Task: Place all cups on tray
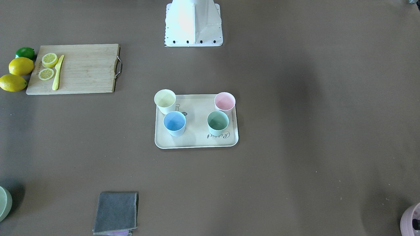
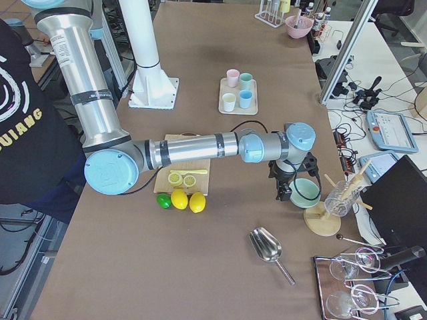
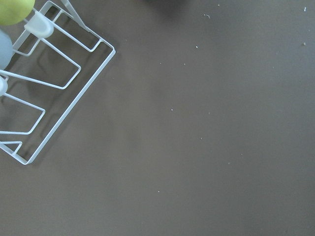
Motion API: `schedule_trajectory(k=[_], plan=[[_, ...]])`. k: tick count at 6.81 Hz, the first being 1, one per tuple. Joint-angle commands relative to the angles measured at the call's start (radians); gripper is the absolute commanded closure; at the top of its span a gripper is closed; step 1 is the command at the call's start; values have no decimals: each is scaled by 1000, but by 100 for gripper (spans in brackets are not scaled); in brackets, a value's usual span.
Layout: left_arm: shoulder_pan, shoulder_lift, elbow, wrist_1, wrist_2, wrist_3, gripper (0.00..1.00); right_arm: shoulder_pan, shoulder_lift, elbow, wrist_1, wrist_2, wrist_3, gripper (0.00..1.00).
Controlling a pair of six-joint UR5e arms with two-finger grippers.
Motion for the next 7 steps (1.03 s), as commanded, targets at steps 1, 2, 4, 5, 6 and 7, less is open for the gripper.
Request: schedule_trajectory(k=[1, 2, 4, 5, 6, 7], plan=[[0, 7, -5, 1, 6, 2, 2, 4, -10, 2, 0, 0, 1, 0], [0, 7, -5, -1, 8, 2, 2, 5, -10, 0, 0, -1, 1, 0], [0, 8, -20, 1, 8, 2, 2, 5, -13, 0, 0, -1, 3, 0], [0, 19, -22, -1, 9, 2, 2, 5, -15, 0, 0, -1, 4, 0], [0, 22, -26, -1, 9, 2, 2, 5, -15, 2, 0, -1, 4, 0], [-1, 24, -28, -1, 8, 2, 2, 5, -13, 2, 0, -1, 6, 0]])
